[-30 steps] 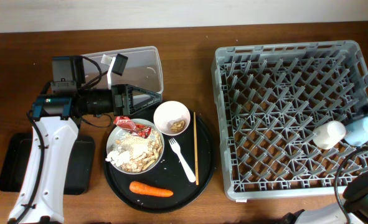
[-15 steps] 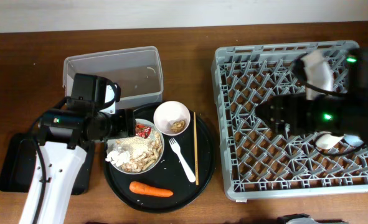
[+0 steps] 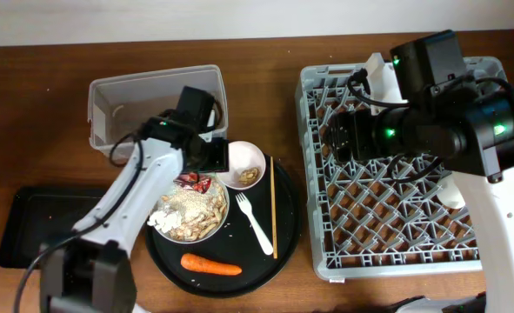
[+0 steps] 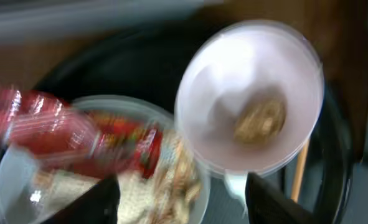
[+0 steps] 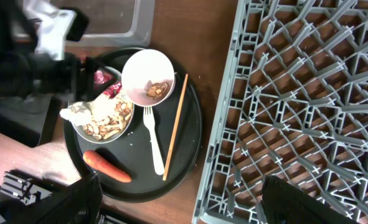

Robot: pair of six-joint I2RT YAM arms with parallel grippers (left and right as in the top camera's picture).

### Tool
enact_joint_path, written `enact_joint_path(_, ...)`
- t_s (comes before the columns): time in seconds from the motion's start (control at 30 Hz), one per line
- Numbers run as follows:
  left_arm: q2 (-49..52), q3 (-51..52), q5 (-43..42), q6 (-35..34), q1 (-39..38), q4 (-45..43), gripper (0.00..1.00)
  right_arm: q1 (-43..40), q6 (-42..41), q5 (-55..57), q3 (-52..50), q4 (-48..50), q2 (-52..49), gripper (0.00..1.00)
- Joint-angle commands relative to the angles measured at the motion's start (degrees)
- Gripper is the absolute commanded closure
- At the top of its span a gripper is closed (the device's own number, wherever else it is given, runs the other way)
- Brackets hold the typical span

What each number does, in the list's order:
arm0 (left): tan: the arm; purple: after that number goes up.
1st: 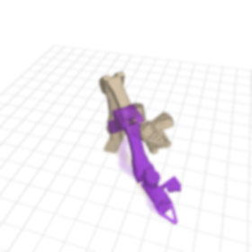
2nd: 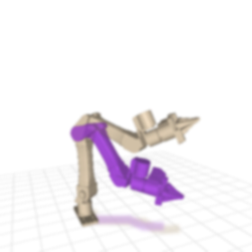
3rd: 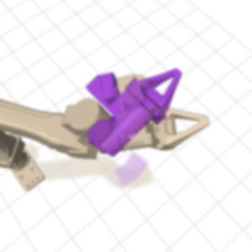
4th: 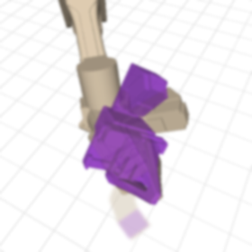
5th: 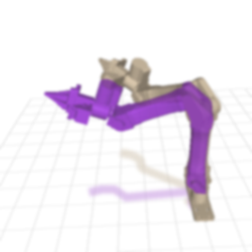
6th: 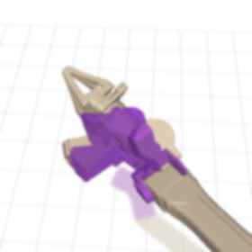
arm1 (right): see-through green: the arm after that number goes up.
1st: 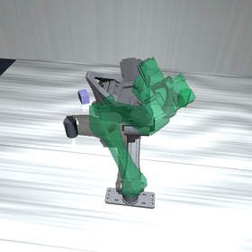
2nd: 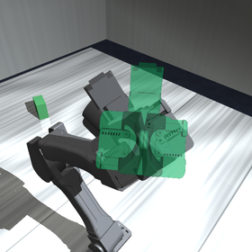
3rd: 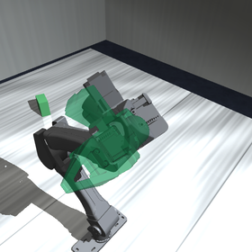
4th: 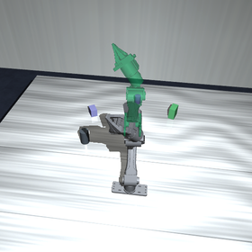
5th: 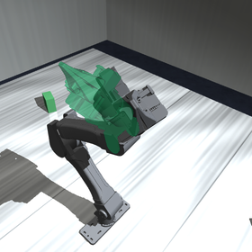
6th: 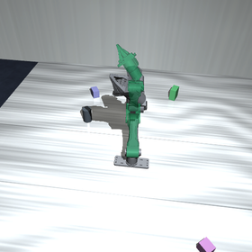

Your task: Sort waste into correct bins and load items into the dishwasher rack

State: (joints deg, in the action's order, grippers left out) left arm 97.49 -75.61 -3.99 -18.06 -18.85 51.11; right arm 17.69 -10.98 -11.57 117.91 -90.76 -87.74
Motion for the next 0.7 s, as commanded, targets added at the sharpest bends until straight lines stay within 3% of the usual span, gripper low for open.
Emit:
enact_joint_path(0.0, 4.5, -0.1, 1.5, -2.3, -2.8, -3.1, 0.39, -0.1, -0.5, 0.7, 0.4, -0.3, 0.8, 0.14)
enact_joint_path(0.13, 4.7, -0.1, 6.4, -2.7, -6.2, -0.4, 0.39, -0.2, -0.5, 1.8, 0.4, -2.7, 0.8, 0.14)
enact_joint_path(0.23, 5.0, -0.1, 12.1, -6.8, -7.6, -1.2, 0.38, -0.1, -0.5, 1.7, 0.4, -2.9, 0.7, 0.14)
enact_joint_path(0.3, 7.0, -0.1, 12.2, -6.8, -7.6, -3.4, 0.38, -0.1, -0.5, 1.7, 0.4, -3.4, 0.7, 0.14)
enact_joint_path(0.37, 8.5, -0.1, 6.4, -6.9, -7.8, -4.2, 0.40, -0.1, -0.5, 1.7, 0.4, -3.5, 0.7, 0.14)
enact_joint_path(0.47, 8.3, -0.1, 6.1, 1.6, -13.0, -5.7, 0.40, -0.1, -0.5, 1.7, 0.4, -3.6, -0.1, 0.14)
enact_joint_path(0.67, 10.7, -0.1, 5.4, 10.5, -19.0, -10.2, 0.43, -0.1, -0.5, 1.7, 0.4, -3.6, -0.2, 0.13)
